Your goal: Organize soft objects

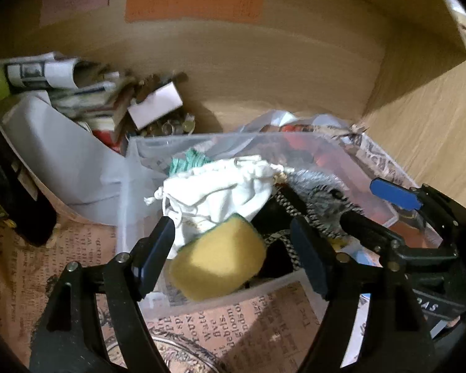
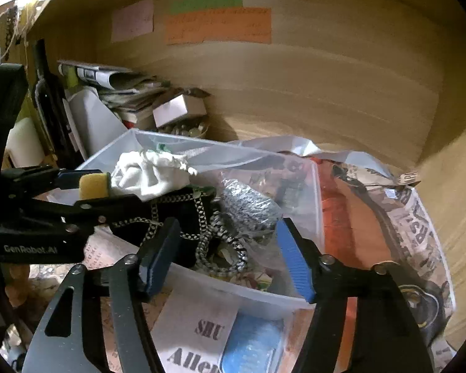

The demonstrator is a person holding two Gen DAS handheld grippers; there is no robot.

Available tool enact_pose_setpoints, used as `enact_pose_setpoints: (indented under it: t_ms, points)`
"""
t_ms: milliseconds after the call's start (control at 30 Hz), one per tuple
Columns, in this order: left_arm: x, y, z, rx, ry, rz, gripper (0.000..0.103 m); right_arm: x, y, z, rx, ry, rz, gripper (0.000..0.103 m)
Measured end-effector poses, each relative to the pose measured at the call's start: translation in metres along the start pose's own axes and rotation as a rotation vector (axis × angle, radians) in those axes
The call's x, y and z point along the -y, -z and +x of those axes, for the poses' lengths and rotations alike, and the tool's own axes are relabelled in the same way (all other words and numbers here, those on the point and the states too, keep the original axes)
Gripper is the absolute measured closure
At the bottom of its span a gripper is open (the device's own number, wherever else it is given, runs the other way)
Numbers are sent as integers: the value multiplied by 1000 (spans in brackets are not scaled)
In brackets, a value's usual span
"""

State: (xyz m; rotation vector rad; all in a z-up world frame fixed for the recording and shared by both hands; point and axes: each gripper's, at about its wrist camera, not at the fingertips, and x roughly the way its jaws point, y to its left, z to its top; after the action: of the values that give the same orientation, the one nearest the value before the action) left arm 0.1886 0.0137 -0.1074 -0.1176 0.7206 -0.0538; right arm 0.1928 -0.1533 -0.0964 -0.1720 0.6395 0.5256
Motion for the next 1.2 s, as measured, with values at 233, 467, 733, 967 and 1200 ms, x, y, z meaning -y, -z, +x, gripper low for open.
enact_pose_setpoints:
  t_ms: [233, 467, 733, 967, 1200]
  points:
    - [9, -6, -59, 162, -20, 37, 26, 1, -13, -45, 121, -2, 20, 40]
    - [15, -6, -117, 327, -33, 65, 18, -7, -24, -103, 290, 1, 17, 31]
    - [20, 4, -165, 456, -63, 86, 2, -16, -25, -136, 395, -7, 35, 20]
    - [22, 12, -181, 493, -72, 87, 0, -22, -23, -146, 435, 3, 50, 0]
    - [21, 15, -183, 497, -68, 84, 0, -25, -20, -150, 434, 4, 58, 0]
